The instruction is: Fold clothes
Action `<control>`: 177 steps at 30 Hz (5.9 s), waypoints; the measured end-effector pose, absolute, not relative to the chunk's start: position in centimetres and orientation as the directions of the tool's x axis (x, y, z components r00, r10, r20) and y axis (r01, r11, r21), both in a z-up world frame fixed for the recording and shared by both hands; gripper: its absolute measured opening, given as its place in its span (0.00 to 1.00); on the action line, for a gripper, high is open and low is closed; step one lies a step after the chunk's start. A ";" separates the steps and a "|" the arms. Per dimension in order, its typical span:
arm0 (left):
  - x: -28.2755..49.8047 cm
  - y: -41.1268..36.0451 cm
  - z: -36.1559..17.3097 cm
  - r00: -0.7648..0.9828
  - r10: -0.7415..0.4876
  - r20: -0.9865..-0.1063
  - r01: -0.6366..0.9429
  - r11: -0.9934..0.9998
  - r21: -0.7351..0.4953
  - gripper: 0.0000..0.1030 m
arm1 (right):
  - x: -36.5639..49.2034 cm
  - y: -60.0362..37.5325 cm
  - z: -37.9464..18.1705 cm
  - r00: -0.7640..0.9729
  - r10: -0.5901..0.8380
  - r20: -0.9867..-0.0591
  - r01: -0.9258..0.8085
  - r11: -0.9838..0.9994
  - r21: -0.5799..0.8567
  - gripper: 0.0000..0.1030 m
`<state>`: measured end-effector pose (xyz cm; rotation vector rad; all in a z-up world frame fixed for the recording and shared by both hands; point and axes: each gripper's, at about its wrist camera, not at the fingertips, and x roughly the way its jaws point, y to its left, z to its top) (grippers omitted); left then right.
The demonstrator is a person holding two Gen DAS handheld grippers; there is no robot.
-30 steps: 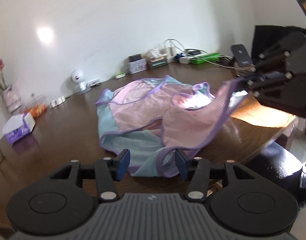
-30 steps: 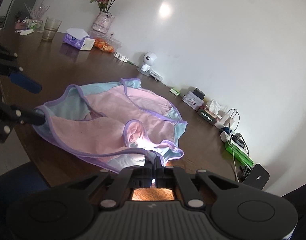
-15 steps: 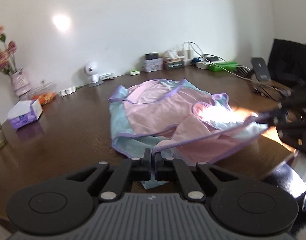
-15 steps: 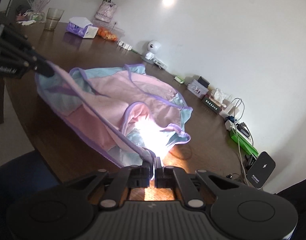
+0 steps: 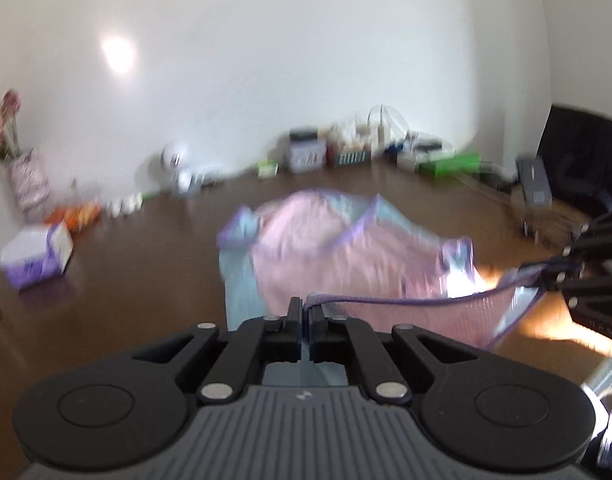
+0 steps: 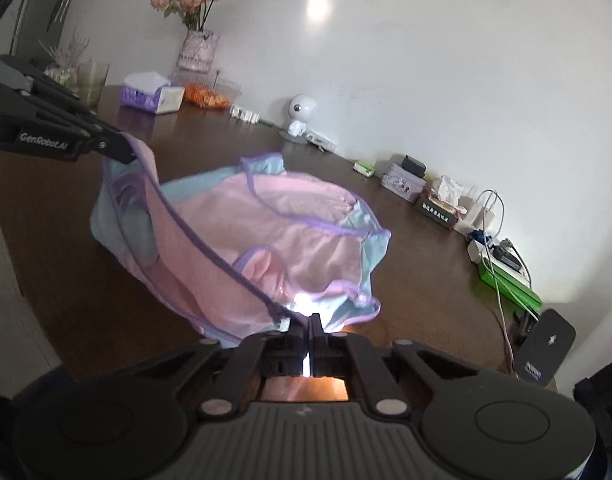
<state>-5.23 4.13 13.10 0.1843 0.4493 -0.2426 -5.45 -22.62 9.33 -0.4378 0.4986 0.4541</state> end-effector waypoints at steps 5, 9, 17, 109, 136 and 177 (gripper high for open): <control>10.4 3.4 22.9 0.841 -0.260 -0.474 0.380 0.908 0.177 0.03 | 9.0 -22.1 19.0 0.761 0.381 -0.526 -0.550 0.808 -0.211 0.01; 23.3 3.0 31.6 0.878 -0.154 -0.453 0.303 0.912 0.277 0.03 | 22.2 -20.3 28.9 0.837 0.296 -0.461 -0.452 0.848 -0.276 0.01; 22.3 2.2 47.0 0.970 -0.200 -0.139 0.236 0.914 0.330 0.03 | 24.8 -20.6 43.7 0.948 0.261 -0.182 -0.308 0.897 -0.317 0.01; -2.0 20.4 6.0 0.618 0.306 -0.724 -0.281 0.946 0.160 0.07 | 27.4 3.6 11.0 0.465 0.590 -0.660 -0.852 0.500 -0.154 0.42; -2.7 22.9 3.6 0.653 -0.312 -0.690 0.280 0.946 -0.163 0.04 | 1.1 -18.8 3.3 0.571 0.397 -0.719 -0.588 0.808 -0.021 0.09; -7.4 18.4 3.2 0.533 -0.527 -0.662 0.538 0.815 -0.216 0.39 | -1.6 -18.3 3.7 0.418 0.606 -0.677 -0.795 0.605 0.052 0.26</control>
